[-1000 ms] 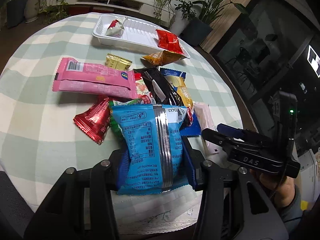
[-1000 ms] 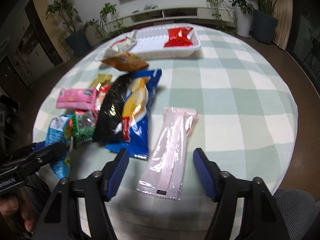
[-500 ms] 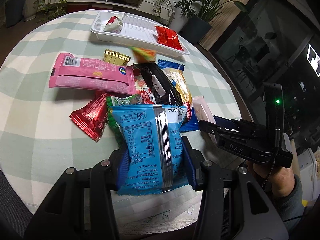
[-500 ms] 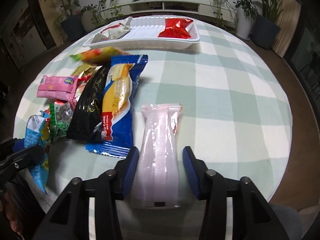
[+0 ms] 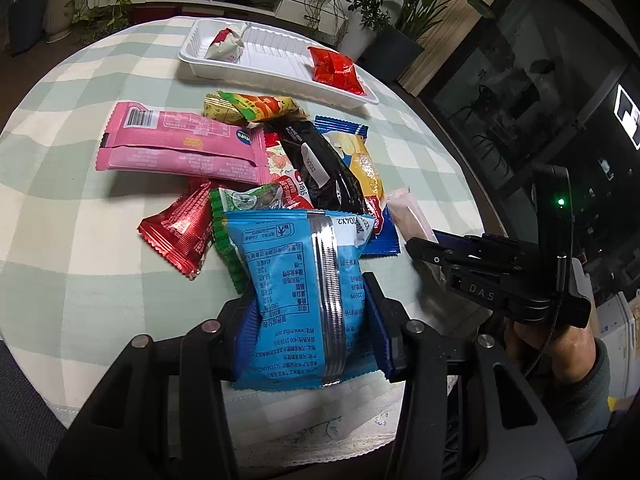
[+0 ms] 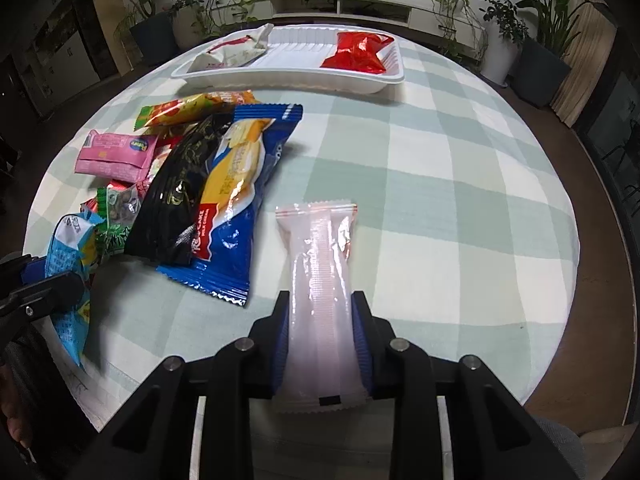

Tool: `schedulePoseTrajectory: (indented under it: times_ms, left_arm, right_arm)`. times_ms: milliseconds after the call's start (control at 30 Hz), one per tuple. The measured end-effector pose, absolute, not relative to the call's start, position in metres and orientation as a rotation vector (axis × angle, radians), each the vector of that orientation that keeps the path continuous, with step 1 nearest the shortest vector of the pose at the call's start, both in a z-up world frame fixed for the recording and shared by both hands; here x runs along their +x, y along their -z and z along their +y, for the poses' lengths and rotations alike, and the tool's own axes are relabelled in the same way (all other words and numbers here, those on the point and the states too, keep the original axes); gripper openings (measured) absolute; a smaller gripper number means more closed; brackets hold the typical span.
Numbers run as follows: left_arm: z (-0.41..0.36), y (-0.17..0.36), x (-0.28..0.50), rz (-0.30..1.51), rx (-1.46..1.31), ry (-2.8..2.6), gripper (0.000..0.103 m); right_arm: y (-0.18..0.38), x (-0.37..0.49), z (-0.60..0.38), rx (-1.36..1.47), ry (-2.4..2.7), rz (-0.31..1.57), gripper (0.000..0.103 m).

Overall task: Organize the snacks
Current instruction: 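Place the blue packet and white-pink stick packet into the tray, releasing both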

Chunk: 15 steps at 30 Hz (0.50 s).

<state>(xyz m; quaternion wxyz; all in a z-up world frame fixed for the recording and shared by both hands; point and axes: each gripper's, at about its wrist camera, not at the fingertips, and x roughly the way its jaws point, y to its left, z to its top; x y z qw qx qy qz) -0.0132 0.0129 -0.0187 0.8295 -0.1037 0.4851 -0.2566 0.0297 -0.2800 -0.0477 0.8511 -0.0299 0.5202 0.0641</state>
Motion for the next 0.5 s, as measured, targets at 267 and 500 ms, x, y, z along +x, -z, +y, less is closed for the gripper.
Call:
schedulePoseTrajectory:
  times_ms: [267, 500]
  left_arm:
    - [0.028, 0.008, -0.009, 1.008, -0.254, 0.544, 0.044]
    - [0.067, -0.023, 0.019, 0.961, -0.344, 0.534, 0.044]
  right_arm:
    - [0.028, 0.023, -0.312, 0.123, -0.145, 1.032, 0.023]
    - [-0.008, 0.027, -0.368, 0.316, -0.107, 0.925, 0.023]
